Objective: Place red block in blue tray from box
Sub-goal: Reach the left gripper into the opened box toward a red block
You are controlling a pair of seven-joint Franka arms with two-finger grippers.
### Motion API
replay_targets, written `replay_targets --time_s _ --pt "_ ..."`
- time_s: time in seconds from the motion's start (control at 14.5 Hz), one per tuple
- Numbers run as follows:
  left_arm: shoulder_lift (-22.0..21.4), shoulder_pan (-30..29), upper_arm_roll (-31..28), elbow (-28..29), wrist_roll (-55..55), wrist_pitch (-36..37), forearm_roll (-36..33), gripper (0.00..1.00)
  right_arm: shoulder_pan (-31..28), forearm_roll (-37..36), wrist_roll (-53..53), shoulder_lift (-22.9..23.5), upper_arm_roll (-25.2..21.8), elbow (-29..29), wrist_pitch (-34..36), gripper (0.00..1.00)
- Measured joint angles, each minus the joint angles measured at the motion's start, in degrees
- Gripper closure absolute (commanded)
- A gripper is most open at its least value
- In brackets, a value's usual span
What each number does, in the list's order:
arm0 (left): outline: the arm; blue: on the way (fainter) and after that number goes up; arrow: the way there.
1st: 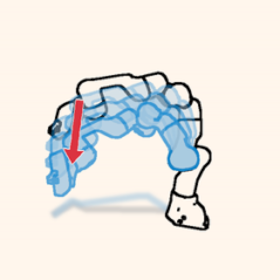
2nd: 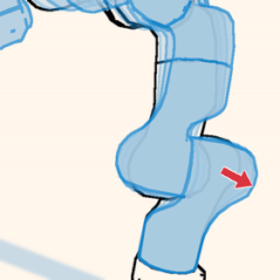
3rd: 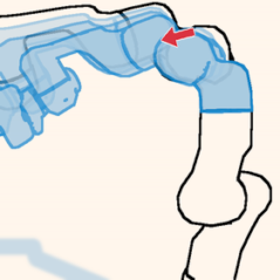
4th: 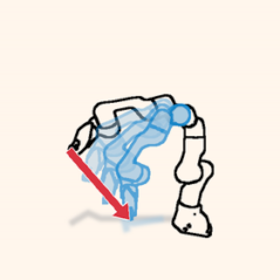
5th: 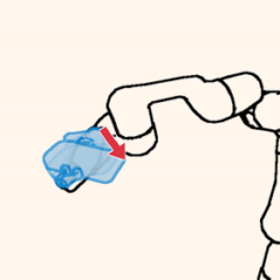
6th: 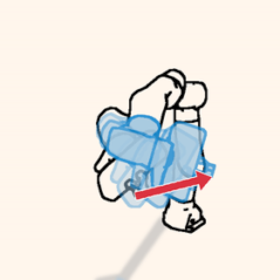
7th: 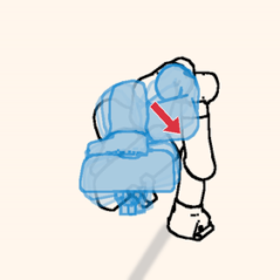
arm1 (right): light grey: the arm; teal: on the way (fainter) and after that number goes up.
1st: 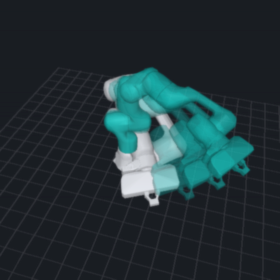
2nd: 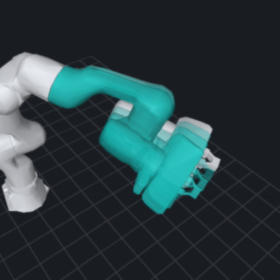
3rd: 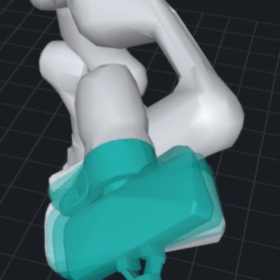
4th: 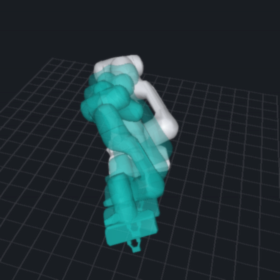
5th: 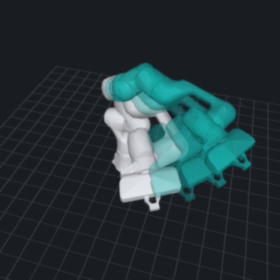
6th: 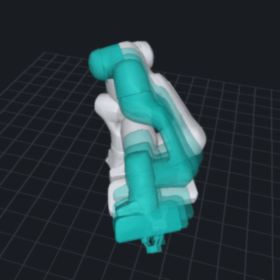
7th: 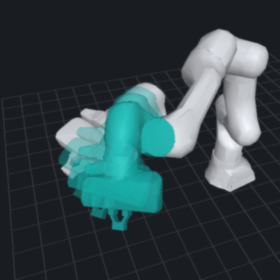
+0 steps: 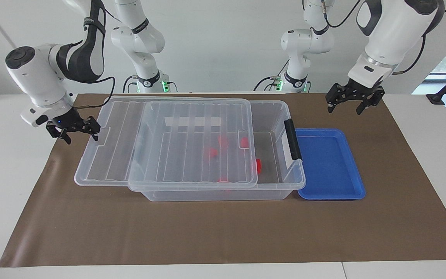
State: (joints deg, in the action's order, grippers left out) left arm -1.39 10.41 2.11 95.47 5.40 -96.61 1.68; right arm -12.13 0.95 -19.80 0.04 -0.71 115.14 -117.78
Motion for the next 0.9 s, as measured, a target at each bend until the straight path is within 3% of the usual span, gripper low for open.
replay_targets --time_s 0.48,0.9 --pt "0.3 13.4 0.3 9.3 16.1 -14.3 0.0 0.00 -2.4 -0.1 -3.8 0.0 0.0 0.0 -0.6 0.00" --pt "8.6 17.6 0.3 11.7 21.9 -24.0 -0.3 0.01 -3.9 -0.1 -6.1 0.0 0.0 0.0 -0.7 0.00"
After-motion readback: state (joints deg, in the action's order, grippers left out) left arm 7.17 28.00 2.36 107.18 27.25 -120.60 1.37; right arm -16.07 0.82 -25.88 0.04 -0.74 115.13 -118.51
